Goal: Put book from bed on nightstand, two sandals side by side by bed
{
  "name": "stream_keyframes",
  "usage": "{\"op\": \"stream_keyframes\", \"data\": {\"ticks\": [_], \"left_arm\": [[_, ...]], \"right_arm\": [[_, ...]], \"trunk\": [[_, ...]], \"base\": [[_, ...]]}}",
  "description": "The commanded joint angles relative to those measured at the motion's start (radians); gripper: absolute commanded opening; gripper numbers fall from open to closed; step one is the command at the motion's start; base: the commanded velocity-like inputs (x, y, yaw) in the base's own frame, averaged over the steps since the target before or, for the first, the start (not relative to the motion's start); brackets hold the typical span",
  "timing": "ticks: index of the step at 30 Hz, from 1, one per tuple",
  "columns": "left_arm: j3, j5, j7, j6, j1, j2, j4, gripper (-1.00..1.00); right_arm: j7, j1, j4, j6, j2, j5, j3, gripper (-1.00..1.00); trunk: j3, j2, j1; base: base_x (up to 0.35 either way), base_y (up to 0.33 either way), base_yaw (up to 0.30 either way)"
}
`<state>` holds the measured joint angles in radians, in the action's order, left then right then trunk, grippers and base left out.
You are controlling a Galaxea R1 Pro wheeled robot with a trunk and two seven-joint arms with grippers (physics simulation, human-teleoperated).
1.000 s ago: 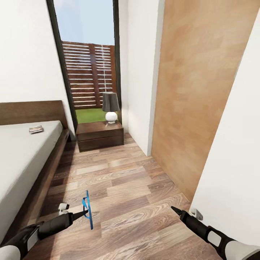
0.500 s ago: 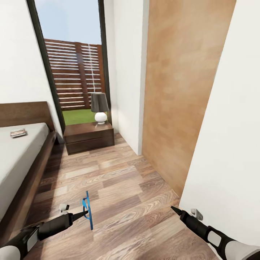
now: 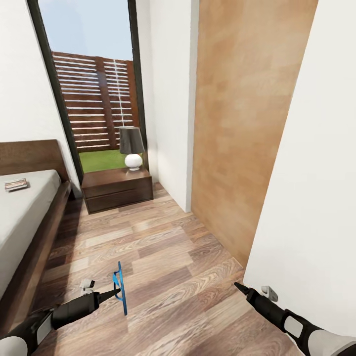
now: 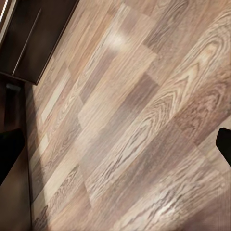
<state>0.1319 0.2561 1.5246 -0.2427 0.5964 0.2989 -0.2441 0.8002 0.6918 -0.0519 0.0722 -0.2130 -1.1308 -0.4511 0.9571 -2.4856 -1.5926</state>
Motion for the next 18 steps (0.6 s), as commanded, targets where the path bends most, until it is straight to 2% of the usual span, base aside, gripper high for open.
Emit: {"op": "stream_keyframes", "data": {"ticks": [1, 14, 18], "left_arm": [[-0.002, 0.003, 0.003, -0.01, 0.0, 0.0, 0.0, -1.0], [-0.002, 0.003, 0.003, -0.01, 0.0, 0.0, 0.0, -1.0], [-0.002, 0.003, 0.002, -0.008, 0.0, 0.0, 0.0, -1.0]], "right_arm": [[0.007, 0.002, -0.003, 0.008, 0.0, -0.01, -0.005, 1.0], [0.007, 0.002, -0.003, 0.008, 0.001, -0.01, -0.007, 1.0], [0.007, 0.002, -0.003, 0.008, 0.001, -0.01, -0.008, 1.0]], "trunk": [[0.001, 0.0, 0.0], [0.001, 0.0, 0.0], [0.001, 0.0, 0.0]], "base": [[0.0, 0.186, -0.006], [0.0, 0.206, -0.001], [0.0, 0.101, 0.0]]}}
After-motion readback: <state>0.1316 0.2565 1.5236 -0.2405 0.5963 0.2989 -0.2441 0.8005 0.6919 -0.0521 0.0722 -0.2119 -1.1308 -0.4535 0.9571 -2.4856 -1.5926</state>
